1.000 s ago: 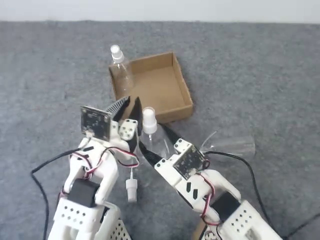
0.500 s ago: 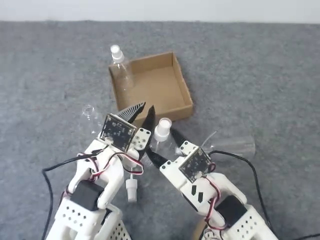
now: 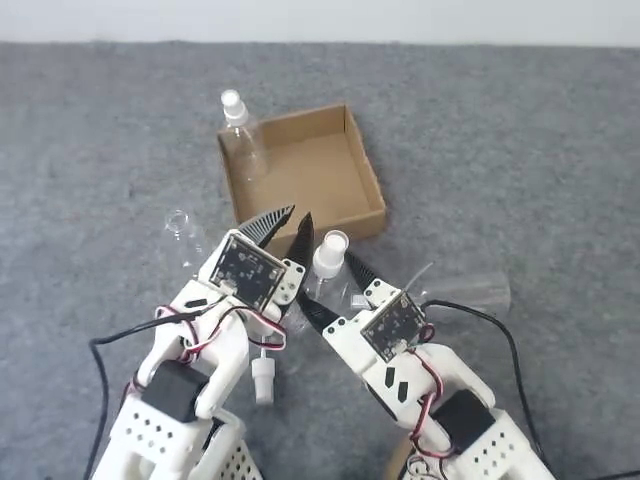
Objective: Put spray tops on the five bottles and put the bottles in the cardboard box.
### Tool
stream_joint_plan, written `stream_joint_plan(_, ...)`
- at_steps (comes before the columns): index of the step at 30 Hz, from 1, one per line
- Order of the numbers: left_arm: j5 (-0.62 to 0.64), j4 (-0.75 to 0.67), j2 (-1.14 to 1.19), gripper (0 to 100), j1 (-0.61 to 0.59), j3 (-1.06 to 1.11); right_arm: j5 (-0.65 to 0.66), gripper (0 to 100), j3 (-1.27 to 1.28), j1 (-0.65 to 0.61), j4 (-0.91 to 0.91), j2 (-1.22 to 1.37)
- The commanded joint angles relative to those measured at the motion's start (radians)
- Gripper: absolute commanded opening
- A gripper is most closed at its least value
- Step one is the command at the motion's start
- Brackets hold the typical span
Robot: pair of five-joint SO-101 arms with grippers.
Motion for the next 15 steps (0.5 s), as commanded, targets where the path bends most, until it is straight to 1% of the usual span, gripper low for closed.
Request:
stream_joint_plan(1,-0.018,0.006,-0.002,7,0.032,-0.019,0.008,0.6,-0.037,0.013,0.002,-0.045)
stream_joint_plan(3,-0.028,0.026,-0.002,7,0.063,-0.019,0.008,0.6,-0.037,0.013,0.002,-0.045)
stream_joint_plan(5,-0.077,0.06,-0.002,7,0.1,-0.019,0.009,0.6,-0.034,0.013,0.002,-0.045)
stream_joint_plan(7,-0.1,0.069,-0.002,7,0.115,-0.019,0.014,0.6,-0.02,0.013,-0.002,-0.045)
stream_joint_plan(10,-0.084,0.066,-0.002,7,0.091,-0.027,0.014,0.6,-0.017,0.013,0.001,-0.045)
stream_joint_plan(15,-0.04,0.064,-0.002,7,0.011,-0.056,0.014,0.6,-0.017,0.013,0.001,-0.045)
